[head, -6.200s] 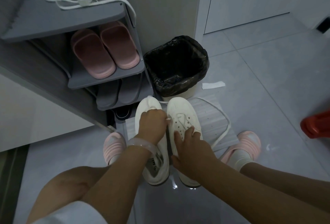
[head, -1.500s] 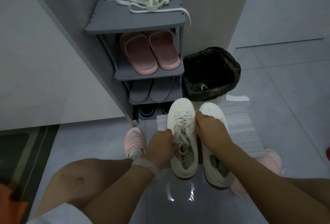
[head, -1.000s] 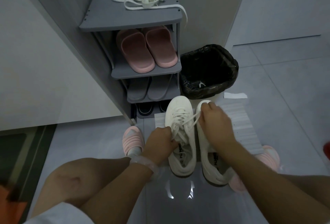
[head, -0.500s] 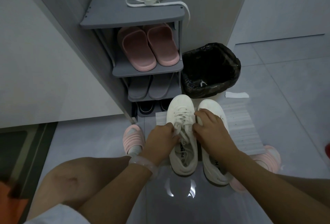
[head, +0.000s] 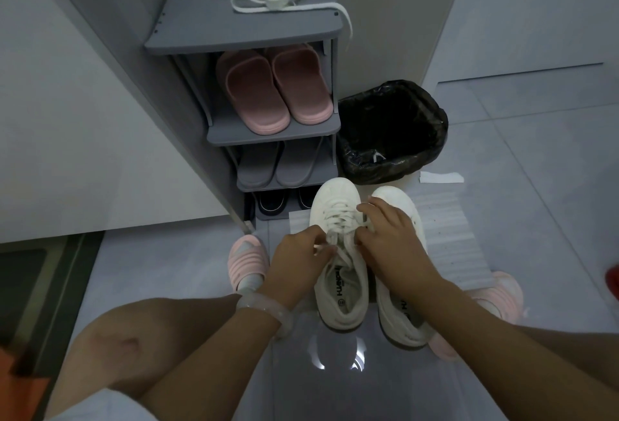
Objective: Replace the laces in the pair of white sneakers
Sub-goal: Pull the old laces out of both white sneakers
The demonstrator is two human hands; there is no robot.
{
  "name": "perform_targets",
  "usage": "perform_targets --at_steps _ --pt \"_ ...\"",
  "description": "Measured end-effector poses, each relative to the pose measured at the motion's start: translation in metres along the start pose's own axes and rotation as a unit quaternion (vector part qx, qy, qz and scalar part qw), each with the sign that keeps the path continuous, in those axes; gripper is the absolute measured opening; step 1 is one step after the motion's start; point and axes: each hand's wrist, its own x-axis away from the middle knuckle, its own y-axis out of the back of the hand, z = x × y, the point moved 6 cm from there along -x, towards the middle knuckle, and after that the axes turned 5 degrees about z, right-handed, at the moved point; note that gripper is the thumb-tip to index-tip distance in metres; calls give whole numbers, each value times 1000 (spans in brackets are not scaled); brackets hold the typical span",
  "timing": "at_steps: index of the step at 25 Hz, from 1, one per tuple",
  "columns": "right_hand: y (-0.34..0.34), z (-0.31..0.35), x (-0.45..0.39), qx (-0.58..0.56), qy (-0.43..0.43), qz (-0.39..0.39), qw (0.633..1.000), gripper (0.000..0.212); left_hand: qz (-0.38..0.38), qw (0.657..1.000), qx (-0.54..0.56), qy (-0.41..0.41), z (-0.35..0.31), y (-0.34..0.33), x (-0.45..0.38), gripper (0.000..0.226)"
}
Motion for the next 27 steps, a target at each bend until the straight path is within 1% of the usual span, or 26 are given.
perform_targets --at_steps 1,3,4,5,7,8,9,10,12,13,15,16,17,18,19,20,21,22,23,24,25,26,27 --pt "3 -4 -2 1 -5 -25 1000 6 2 1000 -4 -3 -1 -1 0 21" --pt "16 -22 -2 -25 -58 -104 993 11 6 1000 -26 -14 -3 -2 -1 22" --pt "29 -37 -1 -60 -114 -156 979 10 3 999 -35 -23 -5 -2 -1 22" --pt "42 -56 3 -95 -186 -211 955 11 0 999 -41 -30 -7 -2 -1 21" --pt "62 -93 18 -162 -331 -282 886 12 -5 999 -40 -33 -9 -1 0 20" --pt "66 -106 23 -190 -377 -291 859 14 -4 999 -32 -30 -10 -2 0 19" --pt "66 -111 23 -207 -389 -273 855 17 -5 999 -21 -25 -10 -1 1 18" --pt "64 -105 18 -207 -366 -233 877 23 -11 1000 -9 -24 -10 0 0 15" --pt "47 -70 6 -185 -254 -114 943 43 -36 999 19 -27 -13 5 -3 7" --pt "35 -44 5 -188 -198 -58 960 53 -49 998 36 -15 -13 8 -6 8" --pt "7 6 12 -204 -140 33 968 65 -57 993 106 19 -12 9 -12 17" --pt "-5 25 18 -186 -124 54 973 70 -58 985 156 33 -12 8 -14 22" --pt "-15 38 23 -137 -109 61 983 75 -56 978 197 45 -12 6 -15 25" --pt "-23 46 26 -93 -95 71 989 78 -50 975 212 44 -14 6 -16 25" --pt "-28 49 27 -61 -88 71 992 78 -34 982 182 27 -19 5 -18 21" --pt "-31 48 27 -47 -83 63 993 75 -12 993 114 -3 -27 5 -20 15" --pt "-33 46 27 -45 -79 61 994 72 -5 999 14 -51 -39 9 -20 11" --pt "-35 45 27 -46 -78 64 994 68 -42 985 -121 -112 -53 17 -19 7" --pt "-34 44 28 -42 -81 65 994 65 -106 948 -247 -171 -66 25 -19 2" --pt "-37 43 29 -43 -85 70 993 63 -173 912 -305 -214 -72 32 -17 5" --pt "-38 42 29 -42 -88 75 992 62 -207 899 -314 -226 -69 35 -16 11" --pt "-39 42 30 -45 -90 81 992 62 -188 924 -265 -200 -58 37 -17 19" --pt "-40 42 30 -47 -91 82 991 62 -140 965 -174 -138 -42 38 -21 28"
